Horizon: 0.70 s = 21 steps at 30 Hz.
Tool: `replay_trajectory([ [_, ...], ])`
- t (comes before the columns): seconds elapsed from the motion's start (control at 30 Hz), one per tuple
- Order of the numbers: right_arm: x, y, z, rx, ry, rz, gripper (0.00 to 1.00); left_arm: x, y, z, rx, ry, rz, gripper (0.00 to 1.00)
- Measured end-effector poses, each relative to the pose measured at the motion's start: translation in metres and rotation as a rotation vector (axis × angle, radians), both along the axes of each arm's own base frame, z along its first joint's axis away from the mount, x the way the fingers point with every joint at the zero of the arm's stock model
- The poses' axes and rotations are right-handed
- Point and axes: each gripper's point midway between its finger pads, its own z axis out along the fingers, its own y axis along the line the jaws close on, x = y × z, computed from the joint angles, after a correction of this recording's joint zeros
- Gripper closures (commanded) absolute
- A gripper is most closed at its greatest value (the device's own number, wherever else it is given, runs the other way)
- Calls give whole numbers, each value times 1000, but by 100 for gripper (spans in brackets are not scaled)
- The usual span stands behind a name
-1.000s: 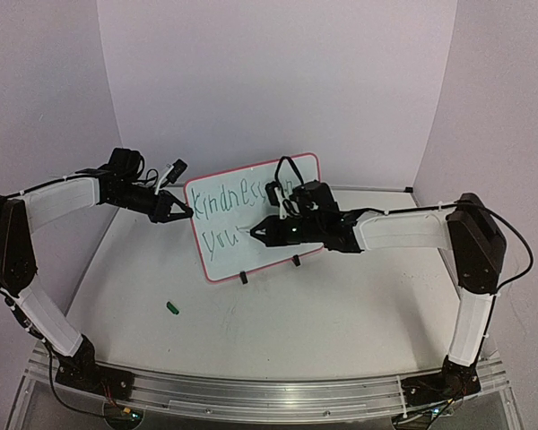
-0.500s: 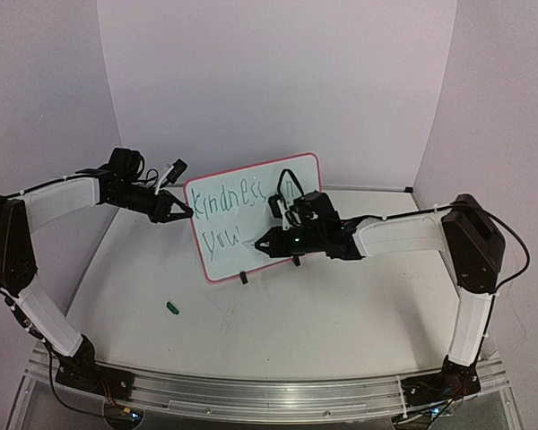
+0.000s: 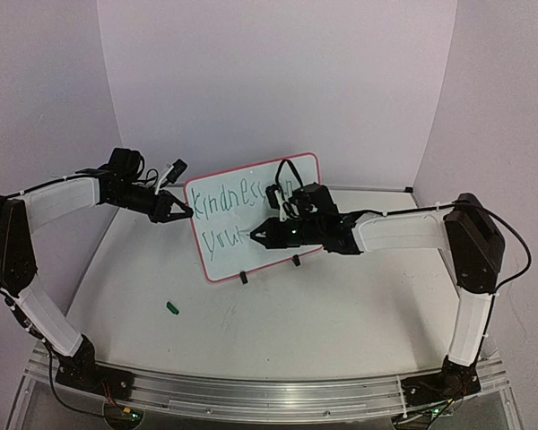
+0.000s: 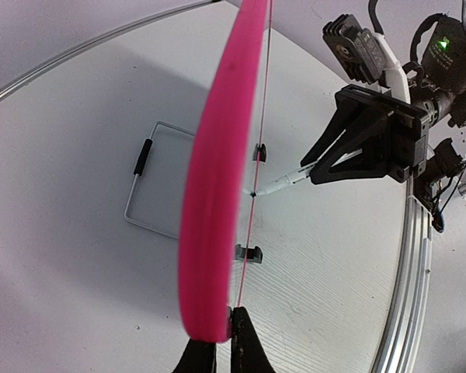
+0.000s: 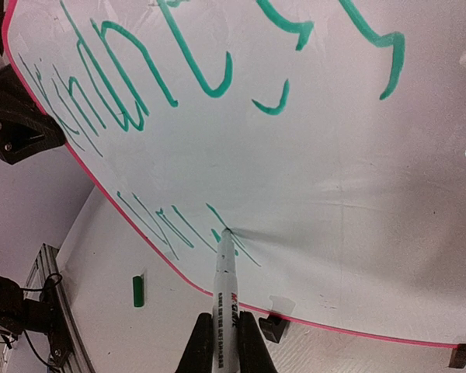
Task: Write a sentence on the whiteboard
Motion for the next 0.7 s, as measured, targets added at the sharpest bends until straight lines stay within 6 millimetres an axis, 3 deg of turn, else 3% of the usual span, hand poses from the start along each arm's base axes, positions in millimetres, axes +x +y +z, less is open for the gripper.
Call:
replay_trajectory([
  [0.7, 3, -11, 8, -7, -32, -44, 100, 0, 0, 0, 0, 0, 0, 100],
])
